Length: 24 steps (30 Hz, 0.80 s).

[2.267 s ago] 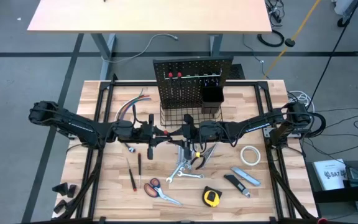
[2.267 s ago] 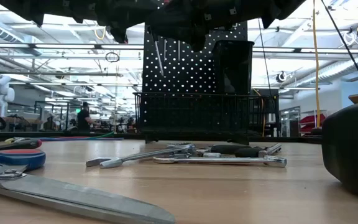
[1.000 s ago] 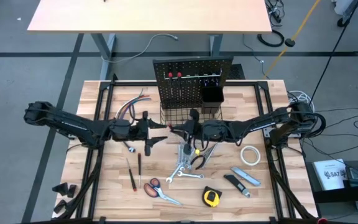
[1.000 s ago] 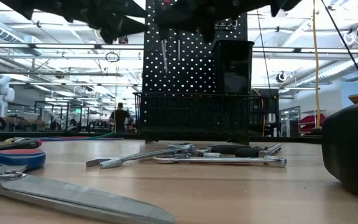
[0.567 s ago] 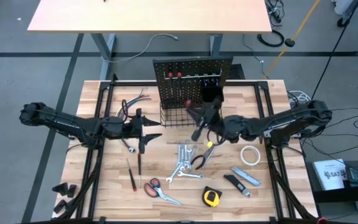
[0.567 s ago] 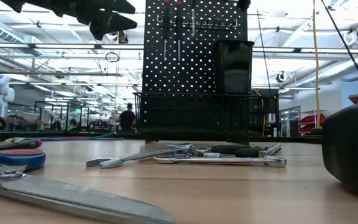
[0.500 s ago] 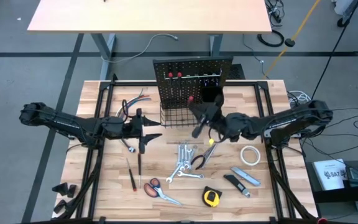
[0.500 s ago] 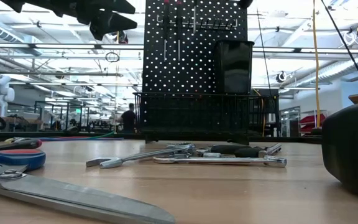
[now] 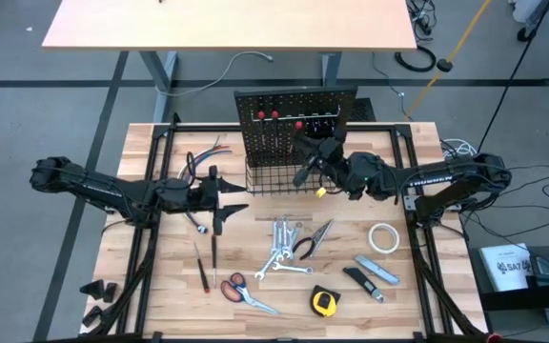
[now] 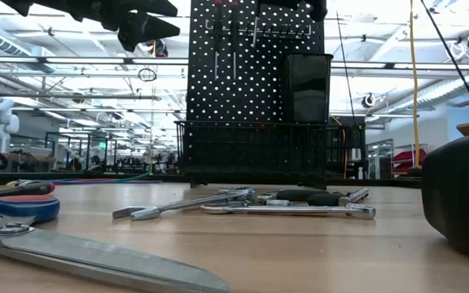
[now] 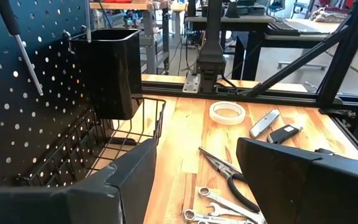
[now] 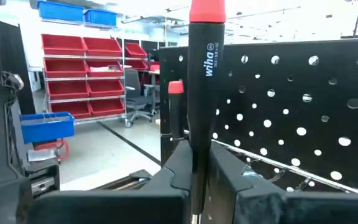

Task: Hang tools onto peg board
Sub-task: Hang the nut driver on the pegboard

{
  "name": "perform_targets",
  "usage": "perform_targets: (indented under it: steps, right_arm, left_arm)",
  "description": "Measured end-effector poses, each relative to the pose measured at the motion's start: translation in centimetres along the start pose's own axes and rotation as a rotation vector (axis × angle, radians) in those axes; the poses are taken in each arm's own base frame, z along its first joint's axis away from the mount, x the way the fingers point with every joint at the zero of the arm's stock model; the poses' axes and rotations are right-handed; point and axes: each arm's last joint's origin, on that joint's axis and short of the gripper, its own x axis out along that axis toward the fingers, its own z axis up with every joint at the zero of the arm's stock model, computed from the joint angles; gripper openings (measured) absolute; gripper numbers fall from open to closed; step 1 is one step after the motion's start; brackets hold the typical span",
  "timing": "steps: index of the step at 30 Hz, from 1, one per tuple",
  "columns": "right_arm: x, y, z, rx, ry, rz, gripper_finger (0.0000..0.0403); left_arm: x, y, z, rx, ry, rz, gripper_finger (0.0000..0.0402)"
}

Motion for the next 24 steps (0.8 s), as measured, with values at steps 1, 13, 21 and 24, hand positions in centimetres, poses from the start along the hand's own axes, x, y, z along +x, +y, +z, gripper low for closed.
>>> perform_targets:
  steps: [1,13,21,24]
  right_arm:
    - [0.1,-0.1,0.1,-0.001,0.001,-0.003,0.0016]
    - [2.0,-0.5,2.9,0.015,0.056,-0.004,0.0016]
    - [3.6,-1.5,1.7,0.000,0.075,-0.059,0.0016]
    - [3.9,-1.8,1.4,-0.011,0.080,-0.074,0.0016]
  left_arm:
    - [0.0,0.0,0.0,0.000,0.001,0.000,0.0231]
    - [0.0,0.0,0.0,0.000,0.001,0.000,0.0231]
    - [0.0,0.0,0.0,0.001,0.001,0.000,0.0231]
    - [0.0,0.0,0.0,0.002,0.004,0.000,0.0231]
